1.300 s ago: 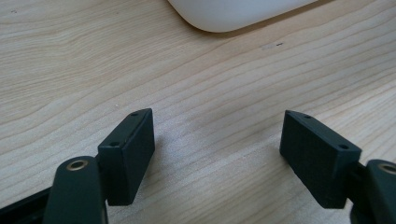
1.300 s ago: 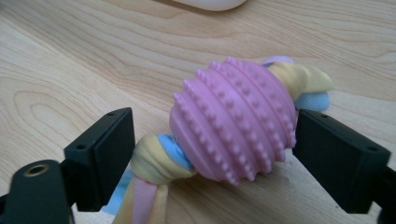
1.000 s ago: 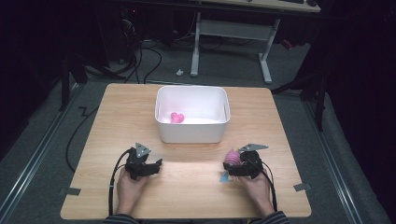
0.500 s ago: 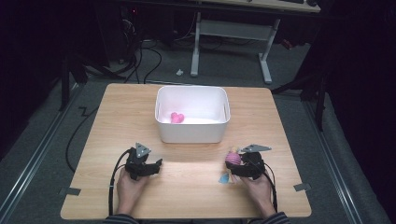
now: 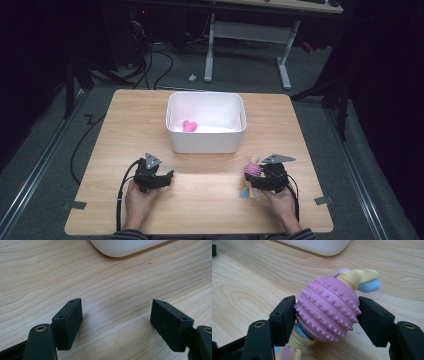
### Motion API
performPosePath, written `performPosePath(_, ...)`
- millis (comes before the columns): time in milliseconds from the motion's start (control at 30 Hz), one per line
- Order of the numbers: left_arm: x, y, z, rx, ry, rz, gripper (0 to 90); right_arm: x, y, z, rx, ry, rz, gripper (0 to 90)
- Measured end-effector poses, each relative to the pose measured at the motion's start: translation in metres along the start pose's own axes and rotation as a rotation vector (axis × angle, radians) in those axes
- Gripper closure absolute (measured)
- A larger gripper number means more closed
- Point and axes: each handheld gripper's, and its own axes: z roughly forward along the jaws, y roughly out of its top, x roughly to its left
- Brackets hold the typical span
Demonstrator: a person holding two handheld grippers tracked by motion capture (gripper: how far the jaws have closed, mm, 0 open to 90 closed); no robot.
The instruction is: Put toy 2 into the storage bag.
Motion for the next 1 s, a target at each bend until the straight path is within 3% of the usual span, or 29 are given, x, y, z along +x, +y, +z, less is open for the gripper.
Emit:
performPosePath(500, 0.0, 0.0, 0.0, 0.0, 0.0, -0.001, 26.3, -0.004, 0.016, -0.028, -0.037, 0.006, -0.065, 33.2)
performPosePath(1000, 0.0, 0.0, 0.0, 0.0, 0.0, -0.001, 26.2, -0.012, 0.047, -0.053, -0.075, 0.007, -0.109, 33.2)
